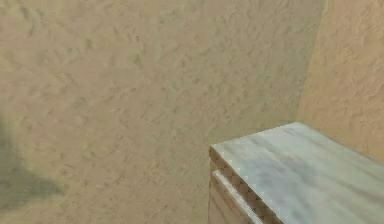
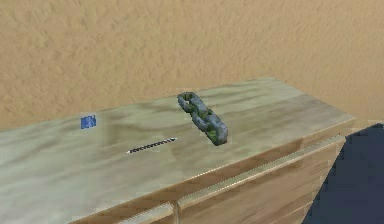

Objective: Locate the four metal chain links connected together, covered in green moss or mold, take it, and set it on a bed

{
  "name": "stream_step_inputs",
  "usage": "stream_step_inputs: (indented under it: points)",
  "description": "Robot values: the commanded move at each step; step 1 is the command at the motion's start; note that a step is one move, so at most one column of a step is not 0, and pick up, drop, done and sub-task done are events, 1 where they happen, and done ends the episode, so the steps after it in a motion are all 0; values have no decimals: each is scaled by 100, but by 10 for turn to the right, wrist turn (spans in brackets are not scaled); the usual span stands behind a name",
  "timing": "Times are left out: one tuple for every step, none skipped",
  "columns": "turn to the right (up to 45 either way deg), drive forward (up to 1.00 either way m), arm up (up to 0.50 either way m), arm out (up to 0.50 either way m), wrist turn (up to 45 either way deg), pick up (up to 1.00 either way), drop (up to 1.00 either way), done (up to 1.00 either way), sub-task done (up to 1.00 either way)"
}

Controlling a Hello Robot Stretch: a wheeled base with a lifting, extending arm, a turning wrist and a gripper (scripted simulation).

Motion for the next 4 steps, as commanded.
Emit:
stream_step_inputs:
  points:
    - [0, 0, 50, 0, 0, 0, 0, 0, 0]
    - [0, 0, 38, 0, 0, 0, 0, 0, 0]
    - [0, 0, 0, 28, 0, 0, 0, 0, 0]
    - [0, 0, 0, 0, 450, 0, 0, 0, 0]
